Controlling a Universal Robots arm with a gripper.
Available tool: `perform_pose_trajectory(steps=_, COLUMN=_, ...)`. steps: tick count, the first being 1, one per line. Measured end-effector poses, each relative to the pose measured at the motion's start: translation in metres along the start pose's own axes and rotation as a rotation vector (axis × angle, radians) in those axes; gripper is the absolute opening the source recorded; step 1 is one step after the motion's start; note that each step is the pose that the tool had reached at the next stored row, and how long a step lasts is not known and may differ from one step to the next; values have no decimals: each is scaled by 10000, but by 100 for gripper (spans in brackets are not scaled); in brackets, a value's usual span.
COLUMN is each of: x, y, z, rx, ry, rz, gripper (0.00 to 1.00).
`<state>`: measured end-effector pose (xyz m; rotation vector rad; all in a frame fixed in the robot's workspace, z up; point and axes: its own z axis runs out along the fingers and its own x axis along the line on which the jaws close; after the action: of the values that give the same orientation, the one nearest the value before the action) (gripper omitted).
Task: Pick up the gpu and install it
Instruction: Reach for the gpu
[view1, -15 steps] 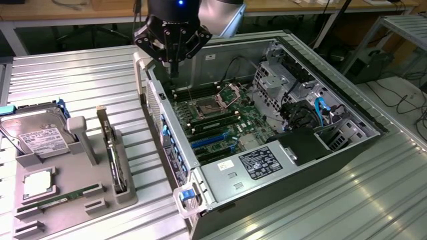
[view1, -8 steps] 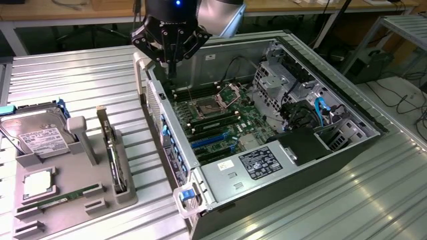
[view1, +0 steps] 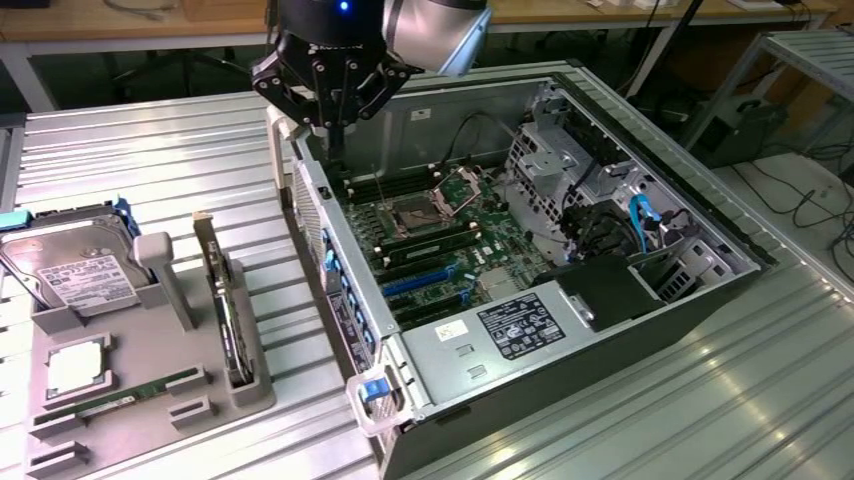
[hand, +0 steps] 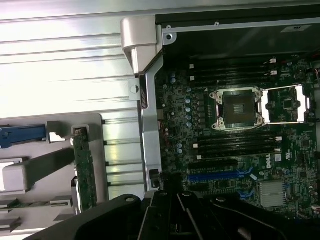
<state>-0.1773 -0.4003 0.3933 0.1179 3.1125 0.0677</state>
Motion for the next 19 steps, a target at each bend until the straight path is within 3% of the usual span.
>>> perform_pose_trajectory(steps=19, x=159, y=-21, z=-5, rx=0, ry=0, rz=0, gripper=11)
